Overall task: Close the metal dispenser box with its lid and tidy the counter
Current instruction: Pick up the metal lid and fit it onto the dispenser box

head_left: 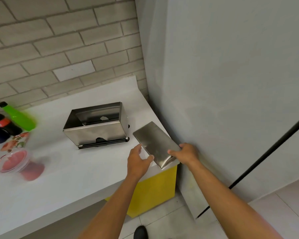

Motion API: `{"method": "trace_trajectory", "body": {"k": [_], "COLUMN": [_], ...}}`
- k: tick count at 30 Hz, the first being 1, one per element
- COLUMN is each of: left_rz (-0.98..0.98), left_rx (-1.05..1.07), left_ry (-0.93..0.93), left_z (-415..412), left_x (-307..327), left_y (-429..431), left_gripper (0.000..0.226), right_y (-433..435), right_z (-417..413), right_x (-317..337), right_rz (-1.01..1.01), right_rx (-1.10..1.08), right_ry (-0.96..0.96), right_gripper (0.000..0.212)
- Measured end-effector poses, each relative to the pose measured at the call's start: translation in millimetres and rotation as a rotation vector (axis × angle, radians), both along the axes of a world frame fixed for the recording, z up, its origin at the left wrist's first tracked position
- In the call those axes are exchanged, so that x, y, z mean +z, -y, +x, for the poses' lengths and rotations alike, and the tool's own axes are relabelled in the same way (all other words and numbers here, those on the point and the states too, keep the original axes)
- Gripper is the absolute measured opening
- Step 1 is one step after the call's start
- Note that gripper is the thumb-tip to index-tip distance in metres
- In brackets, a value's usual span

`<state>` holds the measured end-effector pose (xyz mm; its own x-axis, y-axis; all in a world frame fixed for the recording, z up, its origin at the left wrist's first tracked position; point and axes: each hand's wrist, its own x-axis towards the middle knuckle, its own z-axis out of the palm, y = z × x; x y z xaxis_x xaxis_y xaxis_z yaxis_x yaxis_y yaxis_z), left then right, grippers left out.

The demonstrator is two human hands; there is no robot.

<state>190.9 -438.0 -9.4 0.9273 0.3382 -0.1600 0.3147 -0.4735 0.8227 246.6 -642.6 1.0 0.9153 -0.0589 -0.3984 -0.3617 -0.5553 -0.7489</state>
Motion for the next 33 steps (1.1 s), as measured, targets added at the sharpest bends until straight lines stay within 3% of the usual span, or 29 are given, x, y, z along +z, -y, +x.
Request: {"method": "trace_trajectory", "body": {"k": [7,10,14,16,21,25,33], "left_rz": [-0.063,-0.130,-0.225,-0.277,-0.312,-0.360,-0.481], "left_rx": [0.038,0.043,0.070,0.113,0.094,0.060,0.111], "left_ry": [-0.021,-0.011,-0.011,0.012,0.016,0.047,0.163], "left_z": [12,20,20,10,13,9,-13], "left_x": [6,14,28,32,39,54,107], "left_y": [-9,-13,-25,-37,-25,-9,-38], "left_gripper": [0.079,0.085,0.088,0.087,0.089,0.086,0.074], "right_y": [6,9,2,-13,-2,13,-4], "right_z": [6,9,4,-5,-20,-33,-44], "right_x": [12,22,41,49,71,95,170], "right_rz": [0.058,0.231,0.396,0.392,0.455,0.425,0.604], "right_rx": [-0.021,-0.072,-0.065,-0.029,-0.231,-0.375,-0.327], "right_ry": [-0.030,-0.061,-0.093,-0.057,0.139,0.319,0.431], "right_gripper": [0.027,0.034,0.025,0.019,0.022,0.011,0.014]}}
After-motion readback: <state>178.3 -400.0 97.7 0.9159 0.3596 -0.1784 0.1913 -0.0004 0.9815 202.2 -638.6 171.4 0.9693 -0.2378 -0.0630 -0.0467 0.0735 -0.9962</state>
